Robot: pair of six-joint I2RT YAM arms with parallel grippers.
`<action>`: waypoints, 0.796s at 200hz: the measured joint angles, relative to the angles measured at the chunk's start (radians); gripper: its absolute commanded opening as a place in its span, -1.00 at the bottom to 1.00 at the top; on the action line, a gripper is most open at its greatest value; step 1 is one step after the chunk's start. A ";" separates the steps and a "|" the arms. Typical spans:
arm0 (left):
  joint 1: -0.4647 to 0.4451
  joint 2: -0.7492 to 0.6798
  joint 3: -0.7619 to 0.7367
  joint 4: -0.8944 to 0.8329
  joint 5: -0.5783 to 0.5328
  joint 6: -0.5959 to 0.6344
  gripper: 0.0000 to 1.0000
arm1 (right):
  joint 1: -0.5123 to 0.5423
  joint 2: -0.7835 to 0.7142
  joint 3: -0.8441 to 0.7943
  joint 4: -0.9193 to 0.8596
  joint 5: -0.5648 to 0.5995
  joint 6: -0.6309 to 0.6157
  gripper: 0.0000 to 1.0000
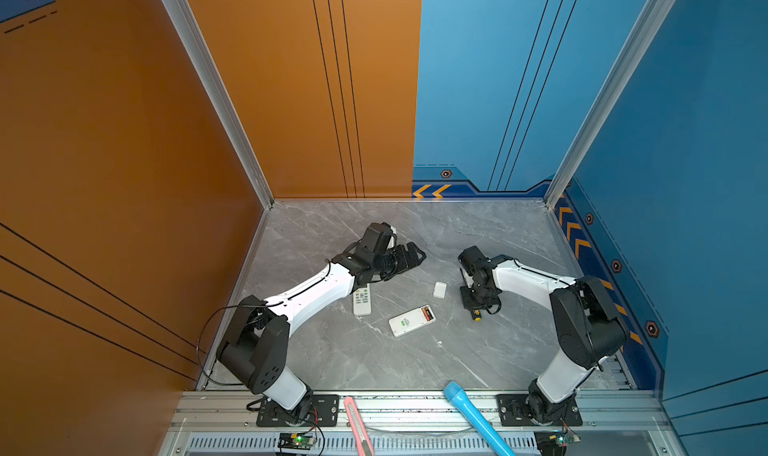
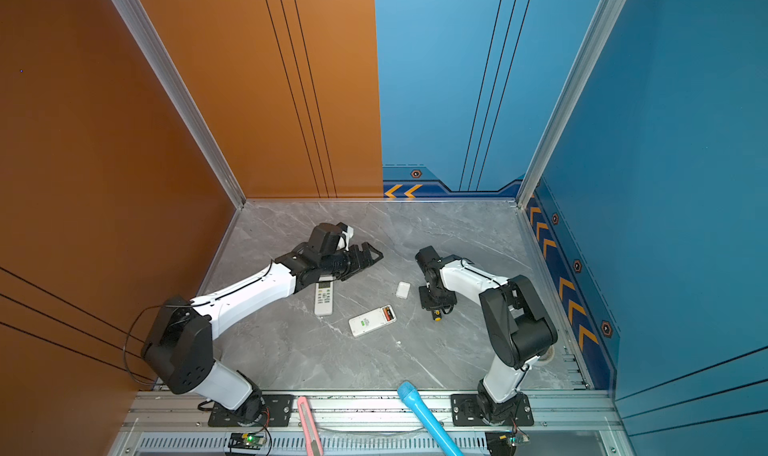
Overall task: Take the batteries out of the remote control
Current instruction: 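Grasp the black-and-yellow screwdriver with the right gripper and lift it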
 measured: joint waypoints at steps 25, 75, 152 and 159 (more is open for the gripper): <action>-0.003 0.001 -0.008 0.107 0.007 -0.133 0.80 | 0.038 -0.157 0.010 -0.018 -0.002 -0.071 -1.00; -0.035 0.028 -0.010 0.329 -0.001 -0.358 0.57 | 0.079 -0.430 0.132 -0.055 -0.031 -0.207 -1.00; -0.065 0.052 -0.025 0.457 -0.012 -0.500 0.49 | 0.095 -0.387 0.149 -0.147 -0.022 -0.246 -1.00; -0.065 0.052 -0.025 0.459 -0.012 -0.505 0.46 | 0.100 -0.387 0.149 -0.148 -0.019 -0.249 -1.00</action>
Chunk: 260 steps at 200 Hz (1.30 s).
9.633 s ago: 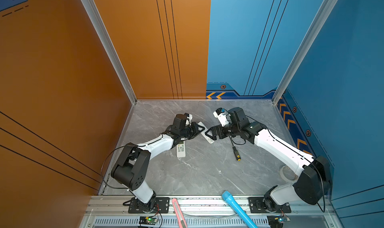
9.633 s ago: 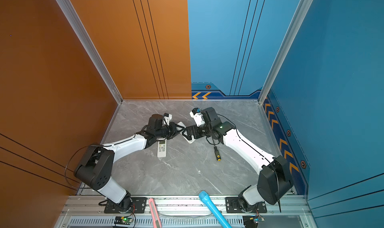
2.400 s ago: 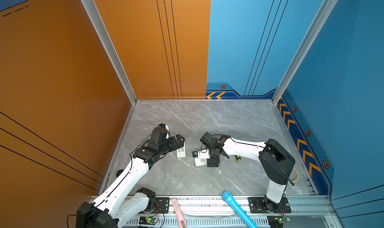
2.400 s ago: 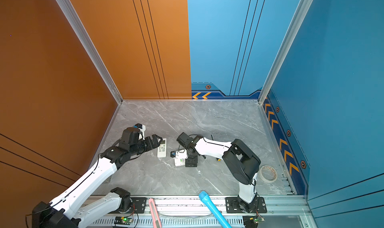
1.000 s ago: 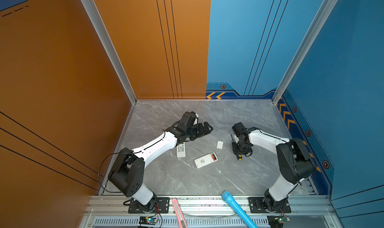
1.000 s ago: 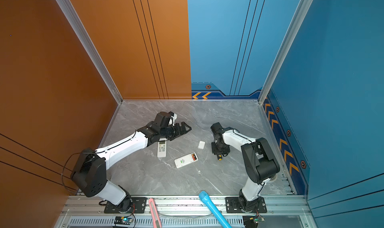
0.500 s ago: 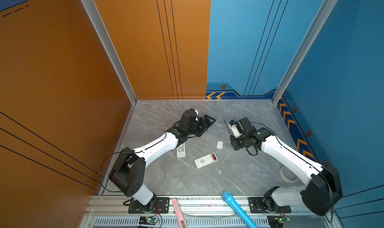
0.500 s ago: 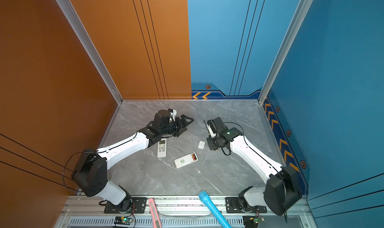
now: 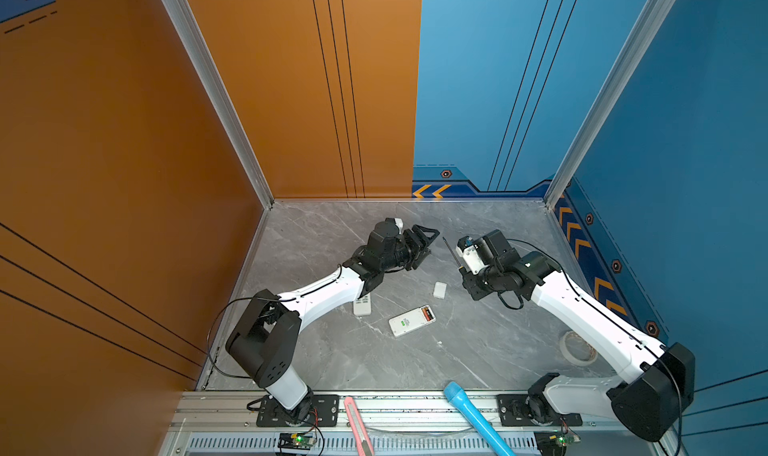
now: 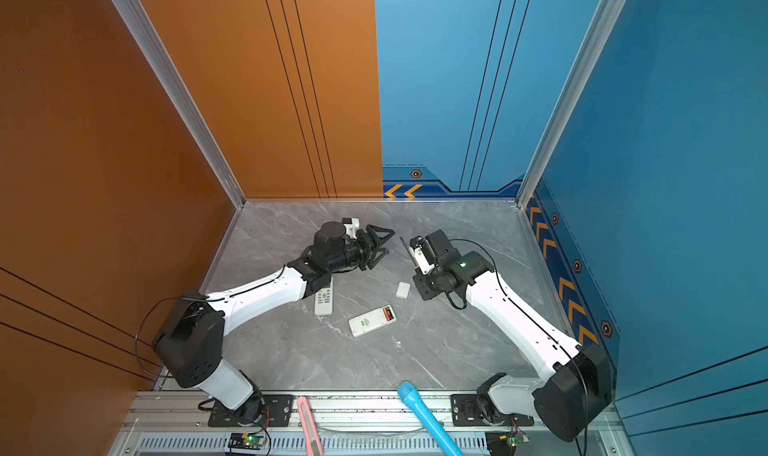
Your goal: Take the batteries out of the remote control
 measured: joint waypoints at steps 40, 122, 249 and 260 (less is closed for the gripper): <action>-0.026 0.038 0.006 0.029 0.002 -0.040 0.20 | 0.046 0.002 0.003 -0.028 0.037 -0.032 -1.00; -0.046 0.103 0.029 -0.028 0.029 -0.033 -1.00 | 0.084 0.045 0.050 -0.093 0.067 -0.082 -1.00; 0.008 0.121 -0.237 0.349 -0.004 -0.468 -1.00 | -0.223 -0.053 0.198 0.032 -0.312 0.129 1.00; 0.009 0.121 -0.247 0.395 -0.018 -0.519 -1.00 | -0.227 -0.023 0.266 0.028 -0.357 0.134 1.00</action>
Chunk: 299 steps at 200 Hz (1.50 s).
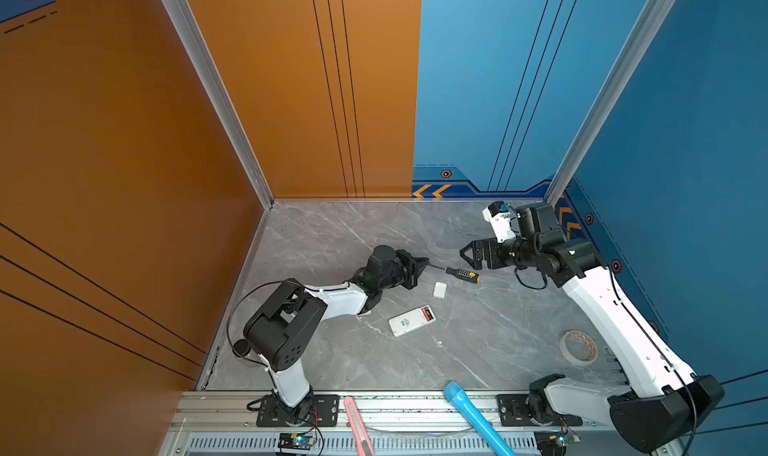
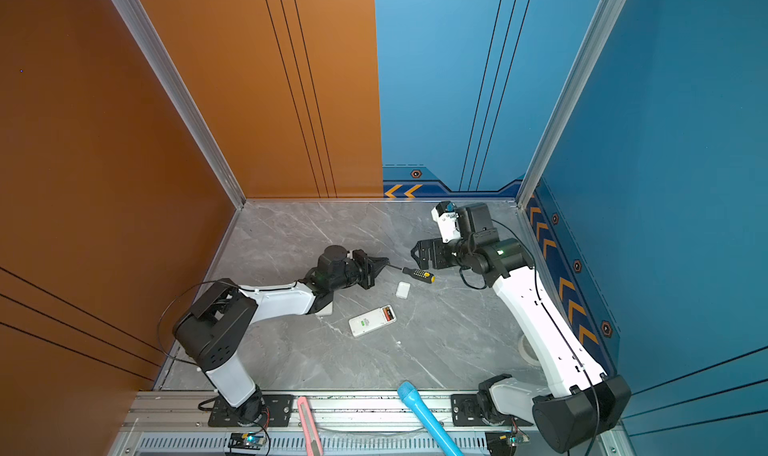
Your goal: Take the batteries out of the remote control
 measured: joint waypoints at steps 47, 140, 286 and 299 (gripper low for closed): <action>-0.009 0.002 -0.018 0.184 -0.049 -0.088 -1.00 | -0.008 0.169 0.138 -0.089 -0.125 -0.040 1.00; -0.021 0.059 -0.037 0.331 -0.079 -0.112 -1.00 | 0.001 0.268 0.196 -0.250 -0.163 -0.166 0.87; -0.021 0.076 -0.053 0.380 -0.093 -0.112 -1.00 | 0.032 0.350 0.198 -0.290 -0.151 -0.205 -0.09; -0.021 0.076 -0.056 0.380 -0.097 -0.112 -1.00 | 0.033 0.354 0.198 -0.290 -0.150 -0.206 -0.22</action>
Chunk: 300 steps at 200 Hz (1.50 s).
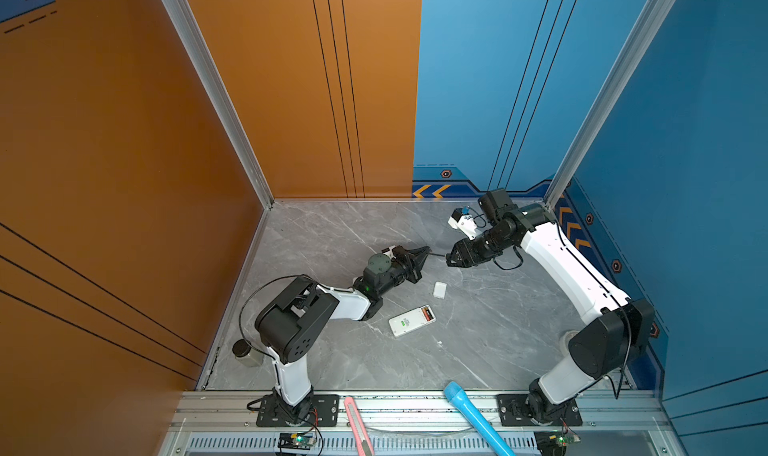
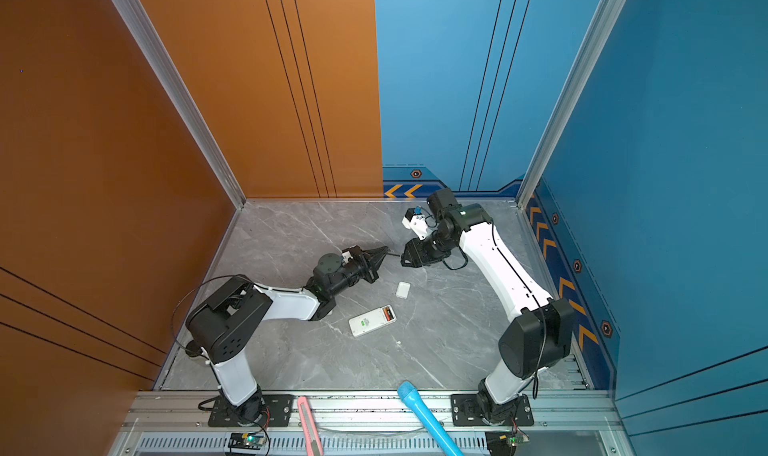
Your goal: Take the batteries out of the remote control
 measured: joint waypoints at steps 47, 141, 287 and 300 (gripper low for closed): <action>0.000 0.006 -0.002 0.011 -0.015 -0.005 -1.00 | 0.017 0.003 0.005 -0.005 -0.027 -0.005 -0.91; 0.138 -0.119 -0.108 -0.045 0.045 0.034 0.96 | 0.061 -0.154 -0.091 -0.007 0.164 0.118 -1.00; -0.063 -0.364 0.433 -1.887 0.101 1.746 0.48 | 0.126 -0.346 -0.254 -0.184 0.241 0.309 -1.00; -0.080 -0.324 0.400 -1.932 0.089 1.806 0.51 | 0.144 -0.327 -0.267 -0.190 0.235 0.321 -1.00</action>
